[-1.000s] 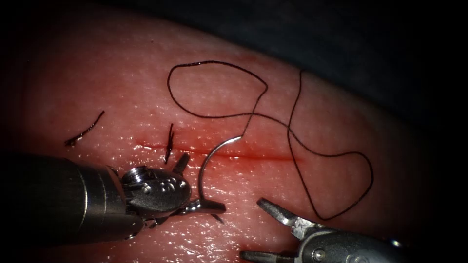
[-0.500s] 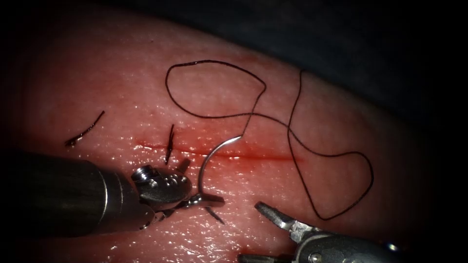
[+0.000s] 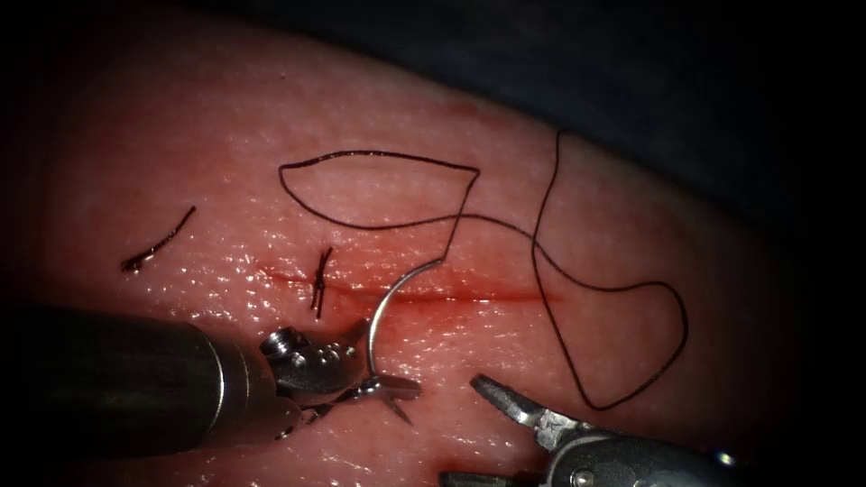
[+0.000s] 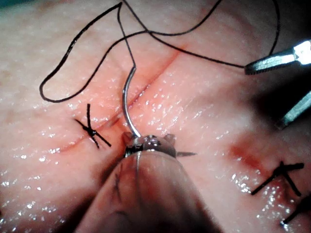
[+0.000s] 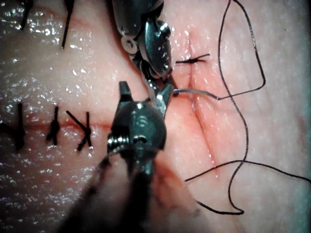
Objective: Wound Closure
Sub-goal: Pick up the needle with the left gripper, then hand over the needle to the right tool.
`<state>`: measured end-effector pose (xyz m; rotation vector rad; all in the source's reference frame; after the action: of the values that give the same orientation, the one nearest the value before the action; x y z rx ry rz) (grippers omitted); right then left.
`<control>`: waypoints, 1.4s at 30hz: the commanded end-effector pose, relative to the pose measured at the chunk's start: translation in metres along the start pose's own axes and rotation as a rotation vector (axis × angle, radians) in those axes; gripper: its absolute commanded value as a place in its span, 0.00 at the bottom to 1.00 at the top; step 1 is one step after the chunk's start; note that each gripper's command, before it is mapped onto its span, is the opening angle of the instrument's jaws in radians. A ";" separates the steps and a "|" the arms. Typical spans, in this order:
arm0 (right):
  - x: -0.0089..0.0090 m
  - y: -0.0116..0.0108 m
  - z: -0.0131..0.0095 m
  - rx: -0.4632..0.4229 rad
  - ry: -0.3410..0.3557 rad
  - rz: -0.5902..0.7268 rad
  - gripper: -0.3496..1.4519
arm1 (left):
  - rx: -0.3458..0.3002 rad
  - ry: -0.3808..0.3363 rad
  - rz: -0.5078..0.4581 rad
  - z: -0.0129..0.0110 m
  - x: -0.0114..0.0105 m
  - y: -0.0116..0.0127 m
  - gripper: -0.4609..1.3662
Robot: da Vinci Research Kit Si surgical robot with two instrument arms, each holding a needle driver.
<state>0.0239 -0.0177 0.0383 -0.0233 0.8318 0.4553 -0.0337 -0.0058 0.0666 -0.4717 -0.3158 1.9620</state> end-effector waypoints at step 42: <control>-0.0009 0.0021 -0.0001 -0.034 0.028 0.071 0.69 | -0.526 0.383 -0.328 -0.0100 0.0169 -0.0073 0.06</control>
<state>0.0224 -0.0161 0.0392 -0.0341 0.8538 0.5377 -0.0295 0.0141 0.0573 -1.0547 -0.6093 1.4237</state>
